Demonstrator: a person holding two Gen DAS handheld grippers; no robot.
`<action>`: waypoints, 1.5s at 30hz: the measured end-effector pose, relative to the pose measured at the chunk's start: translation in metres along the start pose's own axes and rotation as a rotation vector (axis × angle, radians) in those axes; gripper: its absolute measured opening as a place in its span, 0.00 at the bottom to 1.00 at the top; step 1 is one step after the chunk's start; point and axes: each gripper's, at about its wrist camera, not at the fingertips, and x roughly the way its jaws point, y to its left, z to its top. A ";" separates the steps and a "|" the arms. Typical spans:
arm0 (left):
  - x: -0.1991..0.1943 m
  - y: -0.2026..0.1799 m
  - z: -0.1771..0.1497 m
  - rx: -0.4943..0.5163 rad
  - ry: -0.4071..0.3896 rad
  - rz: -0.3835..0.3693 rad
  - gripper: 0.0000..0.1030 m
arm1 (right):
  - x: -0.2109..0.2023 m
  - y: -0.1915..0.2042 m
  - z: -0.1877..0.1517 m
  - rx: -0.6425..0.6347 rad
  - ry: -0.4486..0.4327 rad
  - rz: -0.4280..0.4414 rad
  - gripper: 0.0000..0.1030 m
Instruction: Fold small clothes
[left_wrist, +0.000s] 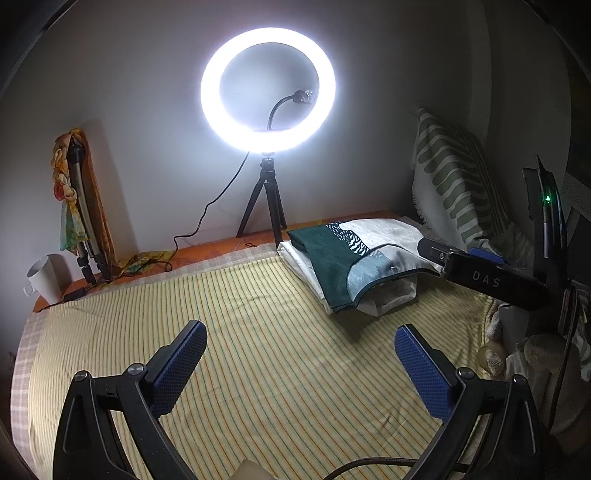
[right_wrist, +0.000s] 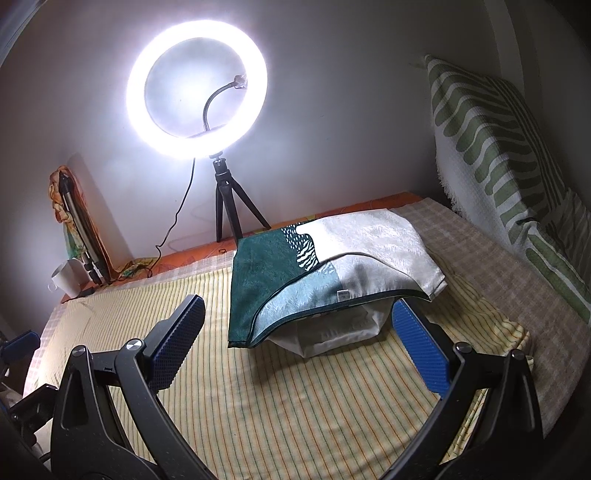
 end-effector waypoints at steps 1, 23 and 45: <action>0.000 0.000 0.000 0.001 0.000 0.000 1.00 | 0.000 0.000 0.000 -0.001 0.001 0.001 1.00; 0.000 -0.001 -0.001 0.015 0.001 0.011 1.00 | 0.002 0.003 -0.004 -0.001 0.010 0.019 1.00; -0.001 -0.003 -0.002 0.037 -0.012 0.042 1.00 | 0.002 0.007 -0.005 -0.004 0.015 0.026 1.00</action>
